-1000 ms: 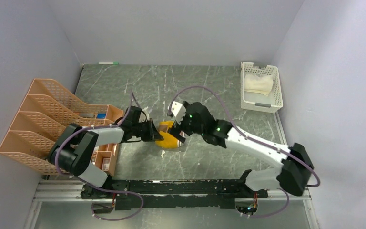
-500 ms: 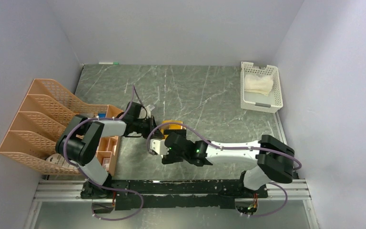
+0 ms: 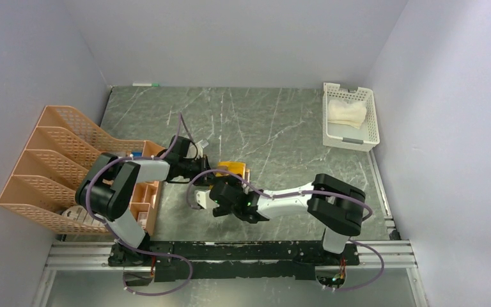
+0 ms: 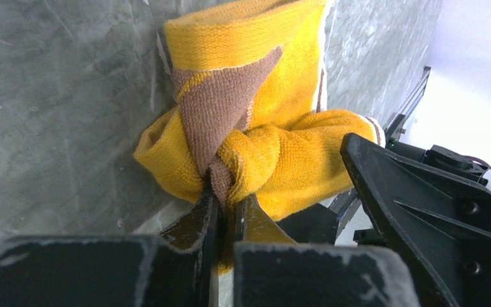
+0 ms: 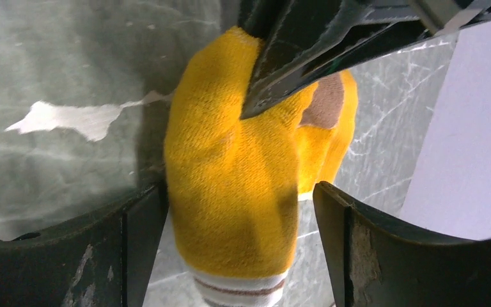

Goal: Roll the towels
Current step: Roll the towel at the center of the board.

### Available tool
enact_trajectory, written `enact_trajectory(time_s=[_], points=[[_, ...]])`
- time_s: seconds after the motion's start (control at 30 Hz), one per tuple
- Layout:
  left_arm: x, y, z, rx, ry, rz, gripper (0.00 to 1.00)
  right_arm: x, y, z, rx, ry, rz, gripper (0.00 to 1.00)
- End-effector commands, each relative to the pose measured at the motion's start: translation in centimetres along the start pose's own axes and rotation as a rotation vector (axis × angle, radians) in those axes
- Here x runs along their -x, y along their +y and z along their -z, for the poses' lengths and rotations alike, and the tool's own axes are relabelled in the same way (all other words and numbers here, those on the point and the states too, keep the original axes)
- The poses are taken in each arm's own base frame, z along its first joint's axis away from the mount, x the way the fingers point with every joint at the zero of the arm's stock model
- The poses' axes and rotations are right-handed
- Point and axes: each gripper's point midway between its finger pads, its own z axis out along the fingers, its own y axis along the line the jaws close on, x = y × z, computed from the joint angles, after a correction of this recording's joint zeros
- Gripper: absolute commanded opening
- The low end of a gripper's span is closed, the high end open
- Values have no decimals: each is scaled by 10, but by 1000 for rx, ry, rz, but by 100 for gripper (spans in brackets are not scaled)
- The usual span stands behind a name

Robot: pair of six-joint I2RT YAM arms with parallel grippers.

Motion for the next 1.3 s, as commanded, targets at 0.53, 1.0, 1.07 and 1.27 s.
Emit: enact_trajectory(time_s=[0.53, 1.0, 1.07, 1.27], points=[[33, -1, 53, 2, -156, 55, 99, -10, -15, -21, 343, -135, -503, 25], [21, -20, 88, -76, -265, 29, 99, 5, -18, -14, 944, -250, -877, 27], [14, -18, 88, -68, -260, 35, 99, 7, -10, -19, 1038, -254, -922, 27], [-3, -12, 82, -75, -254, 82, 99, 12, -5, -31, 1188, -286, -1054, 27]])
